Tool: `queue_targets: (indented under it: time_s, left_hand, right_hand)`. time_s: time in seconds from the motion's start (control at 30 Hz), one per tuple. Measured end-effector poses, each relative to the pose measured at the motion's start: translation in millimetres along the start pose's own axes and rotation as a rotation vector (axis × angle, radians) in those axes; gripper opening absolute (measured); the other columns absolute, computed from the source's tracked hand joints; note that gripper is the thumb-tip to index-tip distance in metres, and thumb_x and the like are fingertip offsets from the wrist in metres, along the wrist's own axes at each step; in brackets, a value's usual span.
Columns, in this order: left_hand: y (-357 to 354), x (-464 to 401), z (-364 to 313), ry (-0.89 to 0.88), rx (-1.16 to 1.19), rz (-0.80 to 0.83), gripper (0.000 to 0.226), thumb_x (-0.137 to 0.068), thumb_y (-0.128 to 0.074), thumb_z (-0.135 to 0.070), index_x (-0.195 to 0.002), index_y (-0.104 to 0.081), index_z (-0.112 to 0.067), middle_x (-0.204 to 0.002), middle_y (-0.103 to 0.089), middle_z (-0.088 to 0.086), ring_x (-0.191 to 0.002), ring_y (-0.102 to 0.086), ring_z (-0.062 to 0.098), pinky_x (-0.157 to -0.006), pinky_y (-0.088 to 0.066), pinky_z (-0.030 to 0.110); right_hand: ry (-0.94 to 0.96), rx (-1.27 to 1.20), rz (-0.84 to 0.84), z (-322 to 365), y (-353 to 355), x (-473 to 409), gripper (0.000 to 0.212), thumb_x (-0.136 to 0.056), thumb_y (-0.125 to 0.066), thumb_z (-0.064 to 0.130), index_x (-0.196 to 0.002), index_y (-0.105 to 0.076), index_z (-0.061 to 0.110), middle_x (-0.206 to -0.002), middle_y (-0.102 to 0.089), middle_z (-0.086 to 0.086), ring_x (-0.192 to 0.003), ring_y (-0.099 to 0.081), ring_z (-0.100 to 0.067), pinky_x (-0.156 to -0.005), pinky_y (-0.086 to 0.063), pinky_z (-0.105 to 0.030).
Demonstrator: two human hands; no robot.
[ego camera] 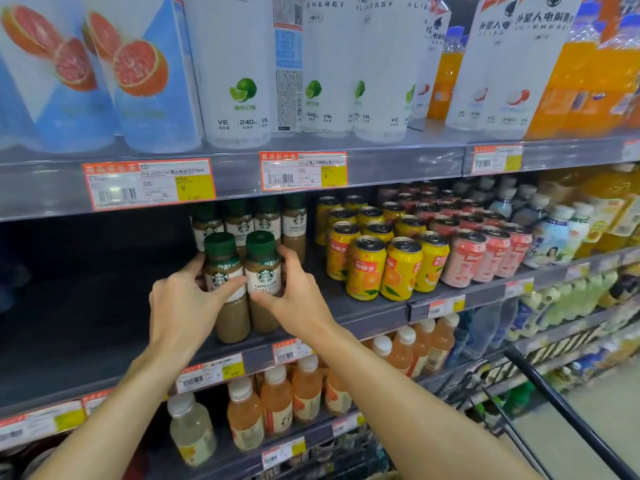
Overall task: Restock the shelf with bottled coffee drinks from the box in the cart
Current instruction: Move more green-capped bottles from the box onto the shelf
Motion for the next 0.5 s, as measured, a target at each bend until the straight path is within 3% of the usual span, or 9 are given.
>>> queue_targets:
  time_s: [0.37, 0.5]
  left_hand:
    - [-9.2, 5.0, 2.6, 0.059, 0.018, 0.043, 0.068, -0.07, -0.081, -0.044, -0.125, -0.051, -0.017, -0.104, -0.071, 0.006, -0.097, -0.065, 0.029, -0.076, -0.052, 0.036]
    - [-15.7, 5.9, 8.3, 0.078, -0.019, 0.099, 0.061, -0.071, -0.08, -0.042, -0.118, -0.055, -0.013, -0.103, -0.071, 0.008, -0.096, -0.065, 0.03, -0.075, -0.054, 0.038]
  right_hand:
    - [-0.021, -0.02, -0.109, -5.2, -7.7, 1.1, 0.082, -0.075, -0.072, 0.033, -0.141, -0.024, 0.043, -0.128, -0.062, 0.008, -0.12, -0.058, -0.015, -0.096, -0.051, -0.045]
    - [-0.038, -0.064, -0.162, -13.2, -13.2, 7.8, 0.082, -0.073, -0.073, 0.03, -0.142, -0.029, 0.034, -0.129, -0.059, 0.007, -0.121, -0.055, -0.012, -0.096, -0.051, -0.04]
Point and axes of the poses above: each hand's wrist, its own x-axis away from the middle knuckle, its own y-axis out of the back of the hand, z = x × y, the point moved 9 cm from there along -x, towards the middle knuckle
